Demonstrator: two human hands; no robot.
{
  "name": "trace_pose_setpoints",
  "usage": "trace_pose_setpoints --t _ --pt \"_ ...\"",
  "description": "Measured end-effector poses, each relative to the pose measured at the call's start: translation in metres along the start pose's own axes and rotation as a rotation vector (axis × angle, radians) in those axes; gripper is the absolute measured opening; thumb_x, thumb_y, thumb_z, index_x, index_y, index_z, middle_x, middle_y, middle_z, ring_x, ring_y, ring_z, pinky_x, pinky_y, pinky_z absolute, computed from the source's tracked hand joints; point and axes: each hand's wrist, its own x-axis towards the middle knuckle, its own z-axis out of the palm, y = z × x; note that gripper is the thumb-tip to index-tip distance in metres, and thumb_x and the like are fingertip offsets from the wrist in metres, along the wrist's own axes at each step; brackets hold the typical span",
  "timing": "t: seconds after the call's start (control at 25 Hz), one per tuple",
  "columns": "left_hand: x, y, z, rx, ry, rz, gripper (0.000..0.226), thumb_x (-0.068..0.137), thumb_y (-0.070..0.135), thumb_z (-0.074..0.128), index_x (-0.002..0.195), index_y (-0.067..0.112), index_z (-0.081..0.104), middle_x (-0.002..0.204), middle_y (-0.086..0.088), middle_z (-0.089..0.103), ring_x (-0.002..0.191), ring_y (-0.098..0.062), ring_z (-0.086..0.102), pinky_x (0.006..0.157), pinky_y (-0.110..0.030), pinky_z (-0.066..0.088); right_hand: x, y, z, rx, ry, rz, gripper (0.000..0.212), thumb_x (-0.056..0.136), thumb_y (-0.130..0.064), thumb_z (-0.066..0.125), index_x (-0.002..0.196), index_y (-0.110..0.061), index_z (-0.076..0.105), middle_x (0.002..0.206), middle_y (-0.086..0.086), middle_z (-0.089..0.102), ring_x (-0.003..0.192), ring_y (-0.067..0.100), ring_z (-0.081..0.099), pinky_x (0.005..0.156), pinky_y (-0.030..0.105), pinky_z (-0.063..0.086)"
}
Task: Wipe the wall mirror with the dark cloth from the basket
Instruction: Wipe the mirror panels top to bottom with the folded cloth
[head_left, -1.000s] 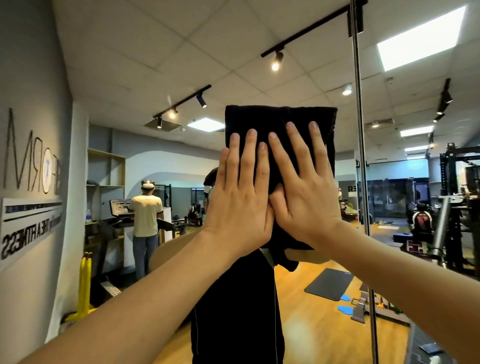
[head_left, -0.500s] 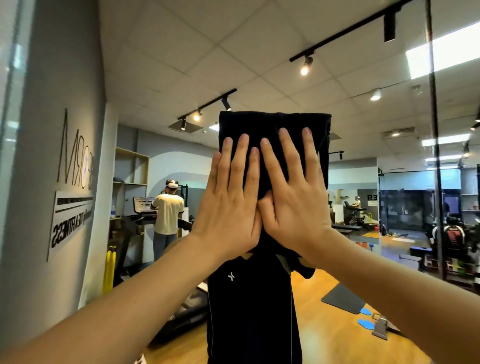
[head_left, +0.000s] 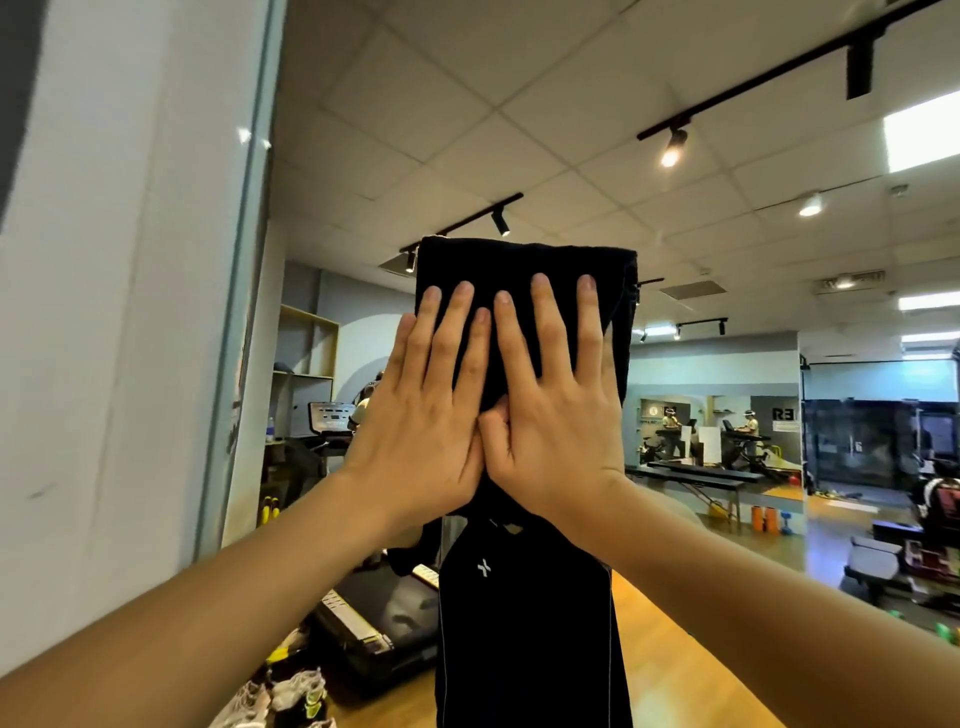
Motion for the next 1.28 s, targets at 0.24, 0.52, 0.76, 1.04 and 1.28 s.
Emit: trace_pose_setpoints --t 0.24,0.52,0.76,1.04,1.28 --pt "-0.023 -0.071 -0.014 0.024 -0.015 0.013 0.073 0.103 0.04 0.031 0.159 -0.001 0.011 0.168 -0.021 0.002 0.156 -0.037 -0.004 0.125 -0.056 0.011 0.021 -0.07 0.021 0.005 0.002 0.016 0.081 0.088 -0.044 0.039 0.162 -0.014 0.026 0.17 0.017 0.016 0.157 0.045 0.003 0.122 0.064 0.02" --pt "-0.042 -0.128 -0.025 0.031 -0.017 0.012 0.073 0.102 0.039 0.032 0.16 0.0 0.01 0.168 -0.02 0.001 0.156 -0.036 -0.005 0.127 -0.054 0.007 0.04 -0.126 0.036 -0.004 0.001 0.001 0.082 0.088 -0.044 0.041 0.162 -0.013 0.026 0.17 0.018 0.017 0.157 0.045 0.003 0.122 0.063 0.018" --pt "-0.056 -0.159 -0.034 0.043 -0.028 -0.01 0.072 0.102 0.039 0.026 0.159 -0.002 0.013 0.168 -0.023 0.004 0.156 -0.038 -0.003 0.127 -0.054 0.006 0.052 -0.162 0.045 -0.004 0.005 -0.019 0.081 0.088 -0.043 0.041 0.161 -0.012 0.027 0.169 0.018 0.019 0.157 0.044 0.007 0.122 0.063 0.018" --pt "-0.062 -0.163 -0.035 0.03 -0.033 0.01 0.071 0.103 0.041 0.022 0.159 -0.002 0.013 0.167 -0.023 0.005 0.156 -0.038 -0.002 0.127 -0.053 0.005 0.047 -0.167 0.045 0.003 0.003 -0.031 0.082 0.086 -0.043 0.045 0.16 -0.011 0.031 0.168 0.018 0.024 0.156 0.045 0.011 0.119 0.065 0.024" --pt "-0.086 -0.153 -0.031 -0.003 -0.019 0.017 0.072 0.102 0.038 0.029 0.159 -0.003 0.015 0.166 -0.025 0.007 0.156 -0.04 -0.001 0.127 -0.053 0.005 0.018 -0.171 0.045 0.011 -0.04 -0.039 0.083 0.086 -0.042 0.049 0.161 -0.012 0.029 0.168 0.017 0.022 0.156 0.044 0.009 0.119 0.064 0.024"
